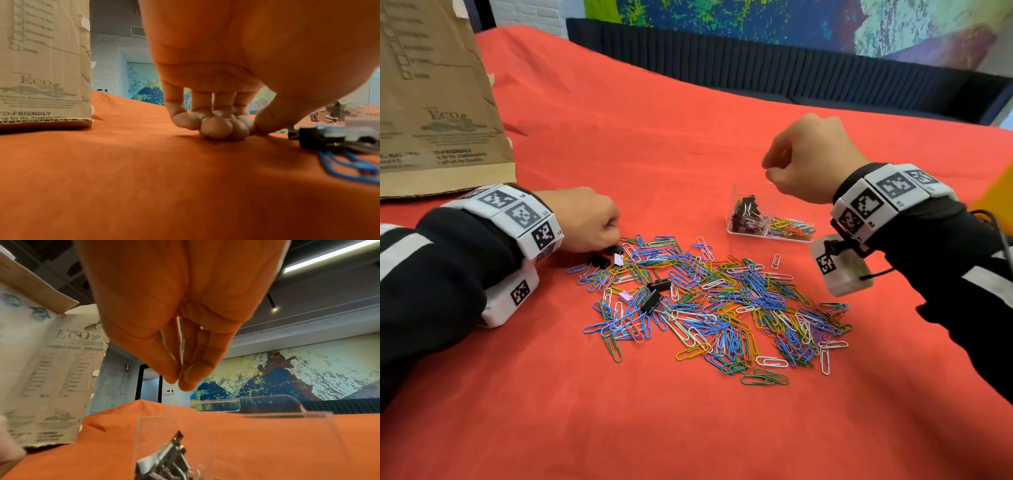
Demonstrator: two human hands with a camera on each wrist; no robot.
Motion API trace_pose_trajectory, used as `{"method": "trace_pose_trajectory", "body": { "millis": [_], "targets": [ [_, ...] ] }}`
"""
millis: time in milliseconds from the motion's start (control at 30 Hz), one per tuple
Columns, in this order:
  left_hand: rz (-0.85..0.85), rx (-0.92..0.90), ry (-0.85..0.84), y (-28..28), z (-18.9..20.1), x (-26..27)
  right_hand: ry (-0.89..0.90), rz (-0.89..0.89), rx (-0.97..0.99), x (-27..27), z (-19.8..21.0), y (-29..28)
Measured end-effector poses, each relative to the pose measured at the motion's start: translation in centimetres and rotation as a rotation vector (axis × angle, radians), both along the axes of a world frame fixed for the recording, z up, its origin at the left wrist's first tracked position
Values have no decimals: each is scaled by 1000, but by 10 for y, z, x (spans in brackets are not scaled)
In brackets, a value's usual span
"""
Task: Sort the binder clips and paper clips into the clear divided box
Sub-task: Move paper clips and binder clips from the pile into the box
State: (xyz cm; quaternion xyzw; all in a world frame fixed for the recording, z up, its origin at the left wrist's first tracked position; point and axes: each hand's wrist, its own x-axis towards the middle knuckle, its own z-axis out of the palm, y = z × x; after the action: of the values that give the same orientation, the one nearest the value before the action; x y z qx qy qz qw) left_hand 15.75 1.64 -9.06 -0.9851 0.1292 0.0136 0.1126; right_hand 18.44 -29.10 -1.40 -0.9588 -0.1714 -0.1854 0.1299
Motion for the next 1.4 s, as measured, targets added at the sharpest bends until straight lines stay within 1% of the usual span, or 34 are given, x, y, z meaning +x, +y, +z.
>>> {"method": "trace_pose_trajectory", "body": {
  "millis": [67, 100, 200, 233, 267, 333, 433, 767, 1067, 1200, 1233, 1300, 1400],
  "targets": [
    [-5, 1, 0, 0, 0, 0, 18, 76, -40, -14, 1, -4],
    [-9, 2, 2, 0, 0, 0, 78, 126, -85, -22, -1, -6],
    [-12, -2, 11, 1, 0, 1, 414, 242, -287, -43, -17, -14],
    [-14, -4, 13, 1, 0, 1, 508, 270, -348, -49, -25, -16],
    [-17, -5, 11, 1, 1, 1, 556, 296, -394, -54, -32, -18],
    [-22, -4, 7, 1, 0, 1, 535, 343, -424, -61, -43, -19],
    [-27, 0, 3, 1, -1, 1, 465, 380, -366, -67, -49, -15],
    [-26, 14, -4, 3, -1, 2, 345, 358, -209, -65, -42, -8],
    [-10, 20, 1, 3, 1, 0, 433, 295, 155, -56, -15, -27],
    [-4, 13, 2, 3, 1, 0, 325, 207, 256, -34, 4, -41],
    [-4, 13, 1, 3, 1, 0, 291, 177, 268, -27, 9, -44],
    [-2, 13, -1, 3, 1, -1, 231, 110, 227, -13, 16, -47],
    [7, 14, -3, 3, 1, -1, 234, 35, 118, 3, 14, -46]
  ]
}}
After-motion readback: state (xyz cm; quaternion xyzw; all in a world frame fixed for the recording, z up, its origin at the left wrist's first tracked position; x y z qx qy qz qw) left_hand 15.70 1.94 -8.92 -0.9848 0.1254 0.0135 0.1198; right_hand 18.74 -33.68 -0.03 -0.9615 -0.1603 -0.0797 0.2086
